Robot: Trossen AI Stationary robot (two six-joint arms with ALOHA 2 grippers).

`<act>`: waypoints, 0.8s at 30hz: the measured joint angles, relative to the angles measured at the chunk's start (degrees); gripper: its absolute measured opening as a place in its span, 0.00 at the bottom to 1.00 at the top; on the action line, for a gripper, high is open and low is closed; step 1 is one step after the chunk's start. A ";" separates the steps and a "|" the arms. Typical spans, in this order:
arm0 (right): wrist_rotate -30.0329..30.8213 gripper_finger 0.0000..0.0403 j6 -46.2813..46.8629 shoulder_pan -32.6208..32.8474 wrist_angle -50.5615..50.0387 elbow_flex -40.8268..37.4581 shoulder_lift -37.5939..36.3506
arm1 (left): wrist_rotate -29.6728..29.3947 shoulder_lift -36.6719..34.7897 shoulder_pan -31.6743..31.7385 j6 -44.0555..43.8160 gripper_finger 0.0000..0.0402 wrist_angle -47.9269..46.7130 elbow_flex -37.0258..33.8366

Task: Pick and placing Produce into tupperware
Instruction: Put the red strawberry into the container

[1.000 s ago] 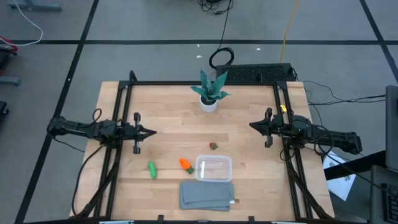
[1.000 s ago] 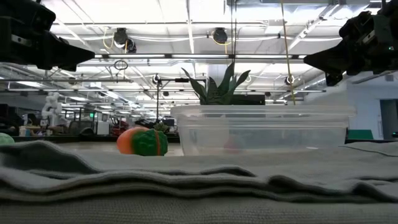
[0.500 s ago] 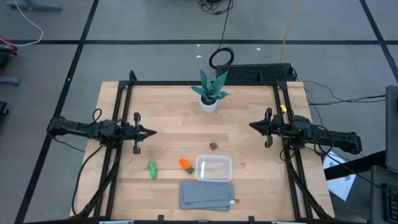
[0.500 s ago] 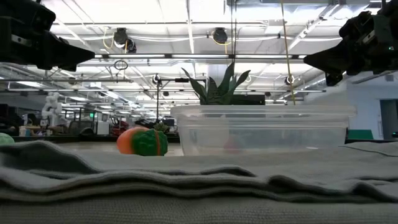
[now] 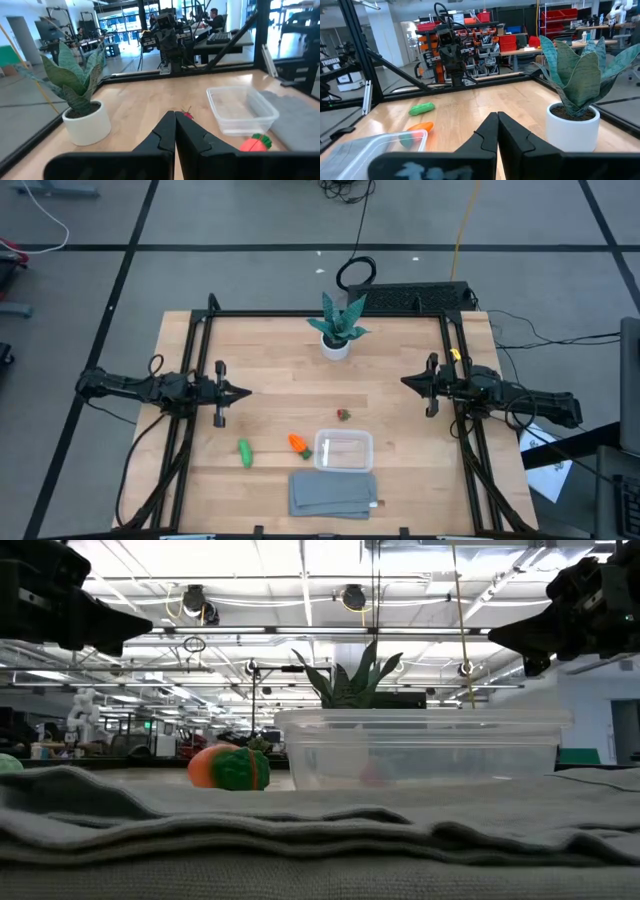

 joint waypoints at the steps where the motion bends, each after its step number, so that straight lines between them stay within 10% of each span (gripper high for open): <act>1: 0.00 0.00 -0.01 0.00 0.00 0.02 0.00 | 0.02 0.00 0.00 -0.72 0.02 0.27 0.02; 24: 0.00 0.00 0.04 0.00 0.17 0.01 0.00 | 0.01 -0.02 -0.11 -3.94 0.02 3.07 0.00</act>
